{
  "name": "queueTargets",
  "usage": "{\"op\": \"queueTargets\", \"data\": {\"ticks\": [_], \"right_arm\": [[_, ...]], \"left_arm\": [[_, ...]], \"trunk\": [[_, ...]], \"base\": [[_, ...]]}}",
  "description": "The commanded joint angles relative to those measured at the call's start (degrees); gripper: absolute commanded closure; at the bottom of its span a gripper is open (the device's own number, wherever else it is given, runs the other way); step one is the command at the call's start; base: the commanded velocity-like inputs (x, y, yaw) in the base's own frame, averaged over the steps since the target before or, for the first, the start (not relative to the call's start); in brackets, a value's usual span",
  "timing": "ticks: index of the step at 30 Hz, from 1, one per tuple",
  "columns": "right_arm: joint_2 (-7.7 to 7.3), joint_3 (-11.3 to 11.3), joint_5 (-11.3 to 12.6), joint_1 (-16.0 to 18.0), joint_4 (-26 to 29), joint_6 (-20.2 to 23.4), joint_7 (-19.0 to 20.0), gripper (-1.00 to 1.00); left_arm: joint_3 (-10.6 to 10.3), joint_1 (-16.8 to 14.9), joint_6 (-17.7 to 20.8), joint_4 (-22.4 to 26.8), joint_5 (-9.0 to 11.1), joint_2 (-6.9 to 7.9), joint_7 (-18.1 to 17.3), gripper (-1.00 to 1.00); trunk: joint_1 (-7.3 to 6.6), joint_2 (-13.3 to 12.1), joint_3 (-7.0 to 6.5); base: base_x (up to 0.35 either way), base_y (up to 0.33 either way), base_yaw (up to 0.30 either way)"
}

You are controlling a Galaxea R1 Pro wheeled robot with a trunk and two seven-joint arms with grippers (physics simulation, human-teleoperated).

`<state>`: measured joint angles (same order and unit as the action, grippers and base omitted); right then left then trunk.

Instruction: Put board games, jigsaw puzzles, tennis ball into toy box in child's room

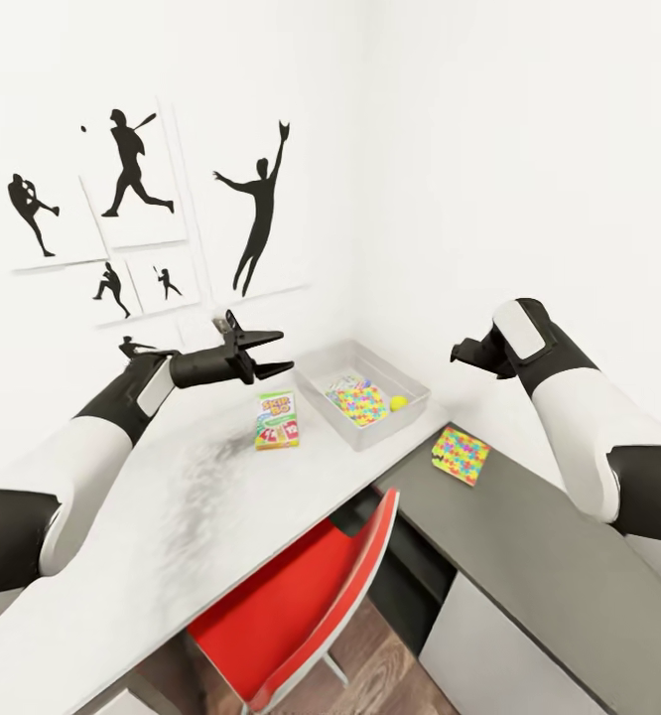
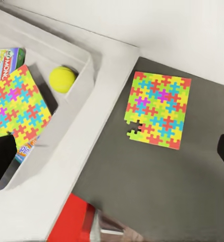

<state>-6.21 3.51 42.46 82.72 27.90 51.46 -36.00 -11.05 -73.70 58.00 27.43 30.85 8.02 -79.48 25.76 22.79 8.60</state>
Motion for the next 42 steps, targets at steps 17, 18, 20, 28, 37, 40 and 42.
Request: {"op": "queueTargets", "data": {"ticks": [17,18,20,28,37,40,42], "right_arm": [[1.01,0.35,0.54,0.07,-0.19,-0.33,-0.48,-1.00],[1.01,0.35,0.54,0.05,-0.23,-0.35,-0.48,-1.00],[1.02,0.35,0.56,0.02,-0.55,-0.37,-0.48,-1.00],[1.22,0.35,0.52,-0.01,-3.47,-1.64,-0.43,-1.00],[2.12,0.35,0.43,-5.13,-3.72,-1.89,2.93,-1.00],[2.11,0.32,0.38,-6.82,-3.35,-1.95,4.89,-1.00],[2.10,0.29,0.38,-7.23,-3.28,-1.96,5.65,-1.00]], "left_arm": [[-0.27,2.36,0.37,-0.01,-1.10,0.78,-0.21,-1.00],[-0.27,2.47,0.37,-0.01,-1.13,0.84,-0.18,-1.00],[-0.28,2.89,0.36,-0.01,-1.27,1.11,-0.07,-1.00],[-0.28,4.02,-2.91,-0.01,-1.51,1.97,0.07,-1.00],[-0.29,4.25,-4.55,-0.01,-1.58,2.22,0.03,-1.00],[-0.29,4.26,-4.58,-0.01,-1.58,2.26,0.03,-1.00],[-0.29,4.26,-4.57,-0.01,-1.59,2.30,0.03,-1.00]], "trunk": [[0.02,0.13,0.13],[0.02,0.13,0.13],[0.02,0.13,0.13],[0.02,0.13,0.13],[0.02,0.13,0.13],[0.02,0.13,0.13],[0.02,0.13,0.13]], "base": [[-0.071,0.104,-0.278],[-0.003,0.105,-0.280],[-0.002,0.129,-0.280],[-0.001,0.043,-0.224],[-0.001,0.011,-0.037],[-0.033,0.107,-0.128],[-0.024,0.089,-0.211]]}}
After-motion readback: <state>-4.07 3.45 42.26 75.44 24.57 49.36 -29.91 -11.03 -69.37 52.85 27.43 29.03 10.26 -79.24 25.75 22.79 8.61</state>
